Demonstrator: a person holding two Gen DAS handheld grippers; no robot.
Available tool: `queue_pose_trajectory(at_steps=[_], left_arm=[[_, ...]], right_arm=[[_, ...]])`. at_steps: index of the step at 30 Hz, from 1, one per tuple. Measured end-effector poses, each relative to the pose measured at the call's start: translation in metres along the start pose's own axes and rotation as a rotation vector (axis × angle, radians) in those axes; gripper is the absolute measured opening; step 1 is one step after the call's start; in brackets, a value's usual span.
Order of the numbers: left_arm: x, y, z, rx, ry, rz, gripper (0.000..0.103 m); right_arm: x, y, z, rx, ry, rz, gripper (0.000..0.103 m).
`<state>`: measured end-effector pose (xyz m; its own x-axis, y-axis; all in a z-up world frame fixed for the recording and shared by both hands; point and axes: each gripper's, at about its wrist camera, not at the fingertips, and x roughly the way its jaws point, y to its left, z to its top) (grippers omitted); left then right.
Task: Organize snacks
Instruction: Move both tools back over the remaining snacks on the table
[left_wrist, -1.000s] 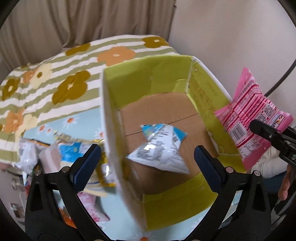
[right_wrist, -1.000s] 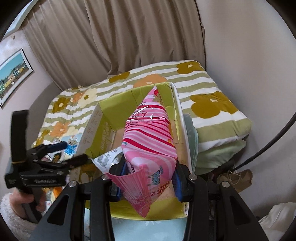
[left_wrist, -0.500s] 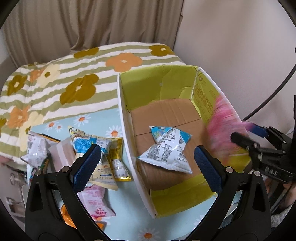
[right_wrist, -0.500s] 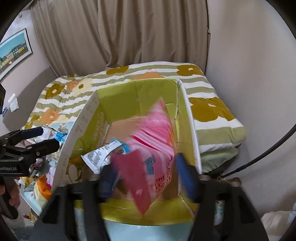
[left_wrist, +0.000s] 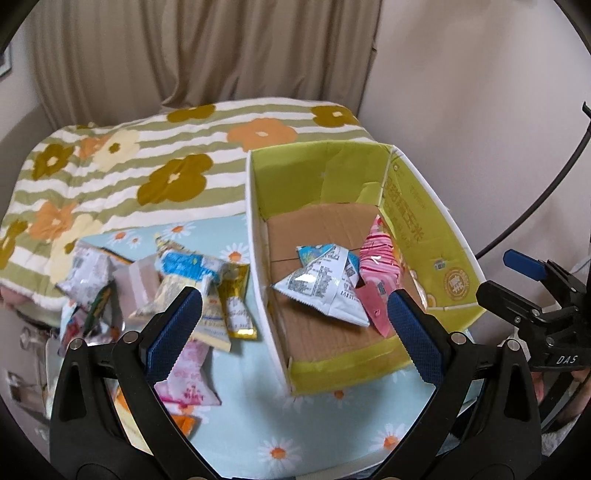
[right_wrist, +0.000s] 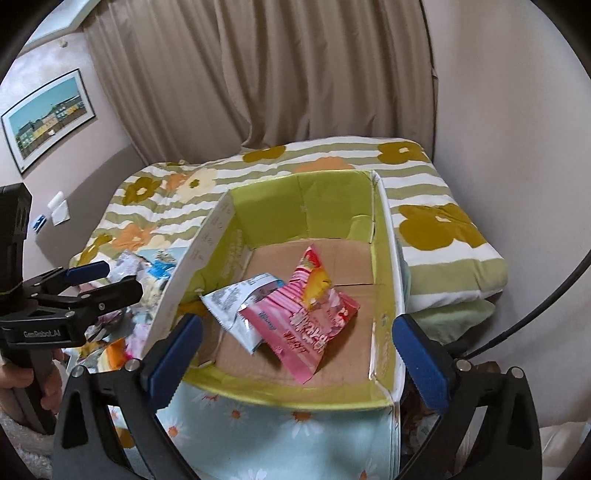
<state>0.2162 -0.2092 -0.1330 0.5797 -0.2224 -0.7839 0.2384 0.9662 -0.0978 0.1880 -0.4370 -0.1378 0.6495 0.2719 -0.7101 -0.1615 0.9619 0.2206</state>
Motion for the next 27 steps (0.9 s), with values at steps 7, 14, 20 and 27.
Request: queue_pose_trajectory(at_steps=[7, 14, 20, 27], left_arm=[[-0.030, 0.010, -0.020, -0.050, -0.002, 0.089, 0.100], [-0.065, 0.041, -0.039, -0.109, -0.038, 0.171, 0.100], [-0.091, 0.097, -0.061, -0.171, -0.053, 0.232, 0.100], [-0.104, 0.180, -0.091, -0.223, 0.002, 0.238, 0.100]], right_arm=[[-0.010, 0.021, 0.003, -0.065, -0.022, 0.101, 0.102], [-0.013, 0.053, 0.008, -0.129, -0.049, 0.177, 0.102], [-0.008, 0.101, 0.007, -0.212, -0.052, 0.244, 0.102], [0.011, 0.186, -0.006, -0.268, -0.008, 0.286, 0.102]])
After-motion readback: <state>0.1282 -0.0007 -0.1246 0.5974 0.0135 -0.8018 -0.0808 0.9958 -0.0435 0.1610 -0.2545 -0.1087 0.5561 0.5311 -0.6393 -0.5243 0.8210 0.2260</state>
